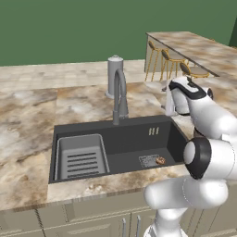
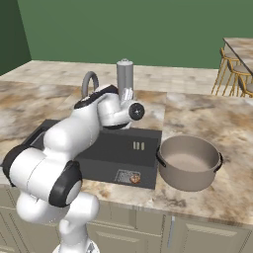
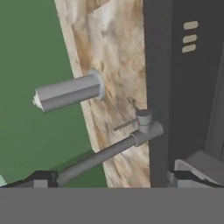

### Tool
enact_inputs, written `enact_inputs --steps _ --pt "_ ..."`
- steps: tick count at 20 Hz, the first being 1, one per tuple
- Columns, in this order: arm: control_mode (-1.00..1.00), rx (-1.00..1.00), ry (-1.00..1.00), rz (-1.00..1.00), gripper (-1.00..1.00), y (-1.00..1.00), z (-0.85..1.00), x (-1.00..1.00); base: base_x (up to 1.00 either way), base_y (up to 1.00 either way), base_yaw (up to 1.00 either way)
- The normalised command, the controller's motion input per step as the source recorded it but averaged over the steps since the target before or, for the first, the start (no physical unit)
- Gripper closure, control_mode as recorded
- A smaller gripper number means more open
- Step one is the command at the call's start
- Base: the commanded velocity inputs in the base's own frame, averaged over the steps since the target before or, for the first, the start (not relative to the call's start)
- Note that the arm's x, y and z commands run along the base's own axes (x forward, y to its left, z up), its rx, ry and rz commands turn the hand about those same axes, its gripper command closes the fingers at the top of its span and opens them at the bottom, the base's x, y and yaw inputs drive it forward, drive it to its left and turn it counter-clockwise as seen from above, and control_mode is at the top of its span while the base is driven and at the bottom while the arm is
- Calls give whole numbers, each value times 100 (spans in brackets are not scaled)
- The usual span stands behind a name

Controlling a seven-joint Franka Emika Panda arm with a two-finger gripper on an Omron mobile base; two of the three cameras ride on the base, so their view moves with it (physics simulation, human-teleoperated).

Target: Dump the mushroom from the pot into the sink. Then turn on the water and wash the mushroom. Then turn off the water and put the mushroom back in the pot.

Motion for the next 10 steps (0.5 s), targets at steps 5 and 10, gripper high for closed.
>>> enact_inputs --steps 5,10 --pt "-100 -6 0 26 -100 10 0 0 0 0 0" --pt "-100 -4 0 11 -100 14 0 0 0 0 0"
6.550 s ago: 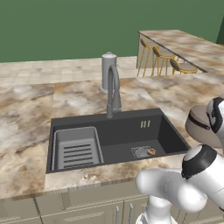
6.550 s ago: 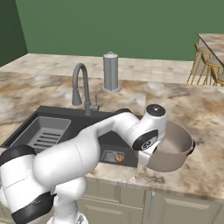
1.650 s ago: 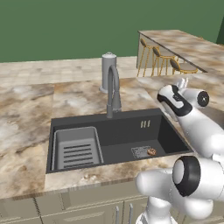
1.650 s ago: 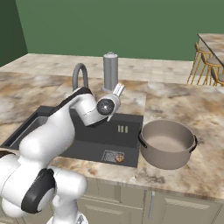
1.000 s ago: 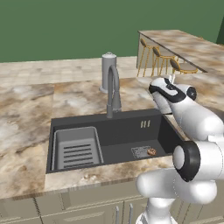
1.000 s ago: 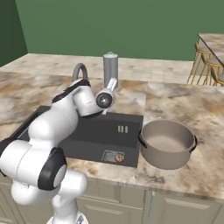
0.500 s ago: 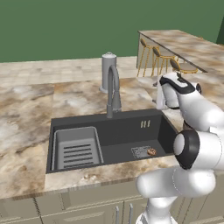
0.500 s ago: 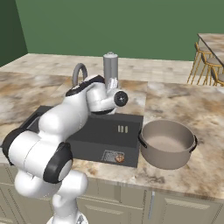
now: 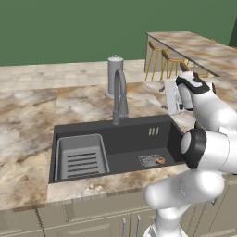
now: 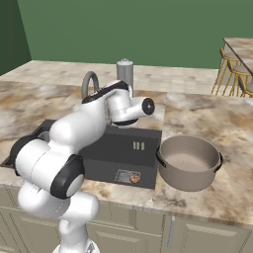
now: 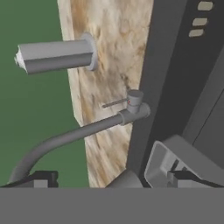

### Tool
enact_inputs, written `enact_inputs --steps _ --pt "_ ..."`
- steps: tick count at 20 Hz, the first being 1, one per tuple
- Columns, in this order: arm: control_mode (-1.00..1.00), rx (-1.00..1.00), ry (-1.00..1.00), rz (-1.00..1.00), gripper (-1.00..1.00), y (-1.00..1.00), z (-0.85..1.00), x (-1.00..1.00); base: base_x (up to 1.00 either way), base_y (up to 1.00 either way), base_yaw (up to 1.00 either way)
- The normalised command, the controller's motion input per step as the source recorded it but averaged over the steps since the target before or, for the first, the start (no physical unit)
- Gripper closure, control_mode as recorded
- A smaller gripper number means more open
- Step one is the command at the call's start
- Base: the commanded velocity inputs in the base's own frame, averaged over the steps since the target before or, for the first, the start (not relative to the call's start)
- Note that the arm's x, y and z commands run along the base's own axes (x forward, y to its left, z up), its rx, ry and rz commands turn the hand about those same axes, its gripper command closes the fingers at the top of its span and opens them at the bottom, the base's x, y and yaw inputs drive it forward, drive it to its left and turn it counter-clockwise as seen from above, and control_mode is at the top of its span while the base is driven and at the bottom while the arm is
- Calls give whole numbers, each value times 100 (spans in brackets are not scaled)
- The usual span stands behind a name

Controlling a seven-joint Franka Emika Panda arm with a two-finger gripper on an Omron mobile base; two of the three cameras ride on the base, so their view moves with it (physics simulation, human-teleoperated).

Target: Dump the mushroom from the pot into the sink. Then turn on the water and wash the mushroom. Then turn off the water and put the mushroom back in the pot.

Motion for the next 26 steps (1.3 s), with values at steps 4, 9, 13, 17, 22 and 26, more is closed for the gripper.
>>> enact_inputs --steps 4,9,13,17,22,26 --pt "-100 -5 0 0 -100 21 0 -1 0 0 0" --pt "-100 -6 0 0 -100 28 -8 -3 0 0 0" --pt "-100 -3 0 -1 -100 42 -14 -4 0 0 0" --pt "-100 -1 1 -1 -100 21 -1 -1 0 0 0" --pt "-100 0 2 0 -100 0 -8 0 0 0 0" --pt "-100 0 2 4 -100 0 -13 0 0 0 0"
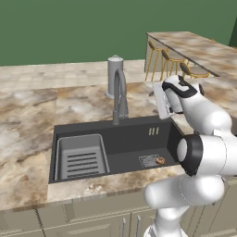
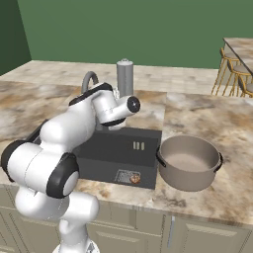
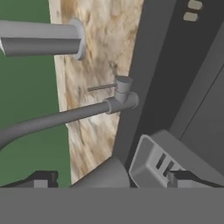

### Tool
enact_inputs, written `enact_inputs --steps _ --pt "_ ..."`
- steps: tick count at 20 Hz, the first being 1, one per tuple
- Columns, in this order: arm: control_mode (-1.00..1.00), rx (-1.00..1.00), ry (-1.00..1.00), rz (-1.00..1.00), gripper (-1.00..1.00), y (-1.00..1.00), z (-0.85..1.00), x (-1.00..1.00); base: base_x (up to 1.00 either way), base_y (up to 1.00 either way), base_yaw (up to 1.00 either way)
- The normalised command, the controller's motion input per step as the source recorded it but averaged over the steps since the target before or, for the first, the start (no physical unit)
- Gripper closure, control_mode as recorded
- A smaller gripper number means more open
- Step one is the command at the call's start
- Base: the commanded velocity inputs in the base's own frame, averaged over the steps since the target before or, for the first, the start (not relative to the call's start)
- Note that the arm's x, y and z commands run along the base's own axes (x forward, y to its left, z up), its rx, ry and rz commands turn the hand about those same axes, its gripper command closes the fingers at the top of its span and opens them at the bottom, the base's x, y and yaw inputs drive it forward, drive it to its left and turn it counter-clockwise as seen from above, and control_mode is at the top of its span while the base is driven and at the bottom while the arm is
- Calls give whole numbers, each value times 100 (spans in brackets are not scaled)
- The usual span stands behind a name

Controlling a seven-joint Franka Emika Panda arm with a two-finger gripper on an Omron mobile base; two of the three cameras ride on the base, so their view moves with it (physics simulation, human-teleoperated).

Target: Dump the mushroom from the pot into the sink. Then turn on the water and wash the mushroom. Then turn off the water and put the mushroom back in the pot.

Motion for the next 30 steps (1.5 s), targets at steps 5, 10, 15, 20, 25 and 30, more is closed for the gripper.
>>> enact_inputs --steps 5,10,15,20,25,30 --pt "-100 0 0 13 -100 0 -15 0 0 0 0" --pt "-100 0 0 14 -100 0 -13 0 0 0 0" --pt "-100 0 0 9 -100 2 -7 0 0 0 0" --pt "-100 0 0 3 -100 10 -4 0 0 0 0" --pt "-100 0 0 0 -100 21 -7 0 0 0 0" --pt "-100 0 0 0 -100 24 -10 0 0 0 0"
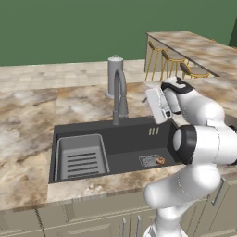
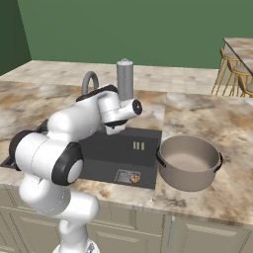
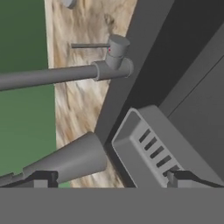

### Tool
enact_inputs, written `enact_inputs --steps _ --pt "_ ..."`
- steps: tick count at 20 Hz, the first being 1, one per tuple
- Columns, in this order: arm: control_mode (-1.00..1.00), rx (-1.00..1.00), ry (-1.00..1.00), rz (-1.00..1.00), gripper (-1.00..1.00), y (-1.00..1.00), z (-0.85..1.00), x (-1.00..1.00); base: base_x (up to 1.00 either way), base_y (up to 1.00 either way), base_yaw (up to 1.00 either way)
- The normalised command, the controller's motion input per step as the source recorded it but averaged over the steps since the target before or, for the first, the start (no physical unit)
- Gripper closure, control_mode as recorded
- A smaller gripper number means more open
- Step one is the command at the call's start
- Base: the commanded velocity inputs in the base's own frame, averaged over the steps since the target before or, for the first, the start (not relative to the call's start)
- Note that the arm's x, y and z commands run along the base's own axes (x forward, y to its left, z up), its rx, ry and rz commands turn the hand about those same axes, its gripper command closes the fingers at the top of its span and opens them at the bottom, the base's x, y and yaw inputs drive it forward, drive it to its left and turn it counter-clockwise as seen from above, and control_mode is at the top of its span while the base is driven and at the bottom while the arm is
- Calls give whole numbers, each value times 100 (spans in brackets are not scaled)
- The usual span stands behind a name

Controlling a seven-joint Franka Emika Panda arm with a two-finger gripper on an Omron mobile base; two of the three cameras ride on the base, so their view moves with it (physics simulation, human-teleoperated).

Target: Dump the mushroom from the pot into the sink. Then turn on the water and wash the mushroom. Then turn off the water and put the mushroom back in the pot.

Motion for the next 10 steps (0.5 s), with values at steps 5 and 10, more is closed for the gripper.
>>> enact_inputs --steps 5,10 --pt "-100 0 0 0 -100 18 -16 0 0 0 0" --pt "-100 0 0 0 -100 15 -23 0 0 0 0"
